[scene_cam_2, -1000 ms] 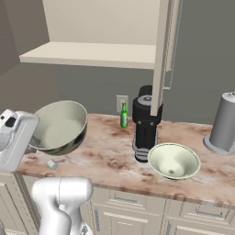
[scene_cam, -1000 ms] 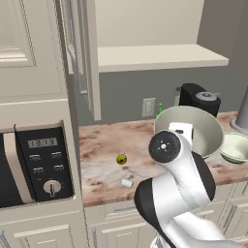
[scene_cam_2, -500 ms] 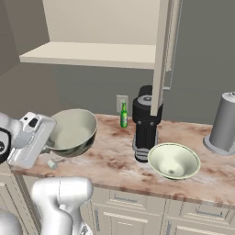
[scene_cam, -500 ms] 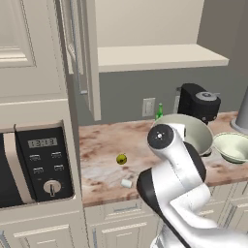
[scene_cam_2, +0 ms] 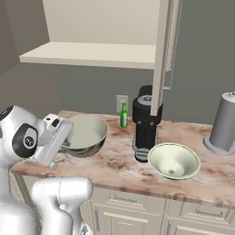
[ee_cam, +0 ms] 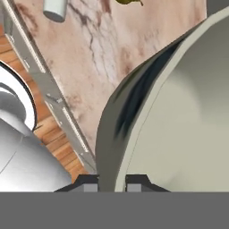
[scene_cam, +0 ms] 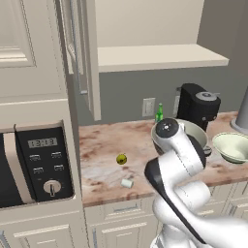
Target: Pick both bowls and place them on the counter. Then place the pear in one bowl and place the marshmallow in the other bowl.
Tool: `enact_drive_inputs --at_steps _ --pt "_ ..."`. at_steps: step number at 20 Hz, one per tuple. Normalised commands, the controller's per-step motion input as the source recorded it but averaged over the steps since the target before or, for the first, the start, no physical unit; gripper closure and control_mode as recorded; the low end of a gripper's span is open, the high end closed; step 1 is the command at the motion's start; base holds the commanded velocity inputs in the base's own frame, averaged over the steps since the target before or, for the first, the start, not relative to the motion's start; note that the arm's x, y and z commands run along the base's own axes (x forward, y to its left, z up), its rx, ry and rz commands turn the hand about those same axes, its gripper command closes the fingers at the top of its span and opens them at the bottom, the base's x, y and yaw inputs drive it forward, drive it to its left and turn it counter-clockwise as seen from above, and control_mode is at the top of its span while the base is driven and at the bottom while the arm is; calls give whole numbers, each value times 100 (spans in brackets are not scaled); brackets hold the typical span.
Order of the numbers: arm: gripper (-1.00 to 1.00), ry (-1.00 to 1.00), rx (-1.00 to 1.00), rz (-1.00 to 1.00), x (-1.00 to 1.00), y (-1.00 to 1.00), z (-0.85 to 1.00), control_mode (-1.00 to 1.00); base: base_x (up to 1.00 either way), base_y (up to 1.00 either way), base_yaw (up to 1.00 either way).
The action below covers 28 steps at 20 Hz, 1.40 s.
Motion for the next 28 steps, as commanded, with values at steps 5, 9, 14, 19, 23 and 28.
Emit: enact_drive_inputs --at_steps 5,9,14,19,23,28 --pt "100 0 4 8 37 -29 -51 -100 0 0 0" --pt "100 0 3 8 33 -22 -51 -100 0 0 0" --pt "100 0 2 7 30 -20 -47 -100 0 0 0" --pt "100 0 2 6 22 -15 -45 -100 0 0 0" --pt "100 0 0 3 15 -9 -48 -100 0 0 0" --pt "100 0 0 3 15 -4 -54 -100 0 0 0"
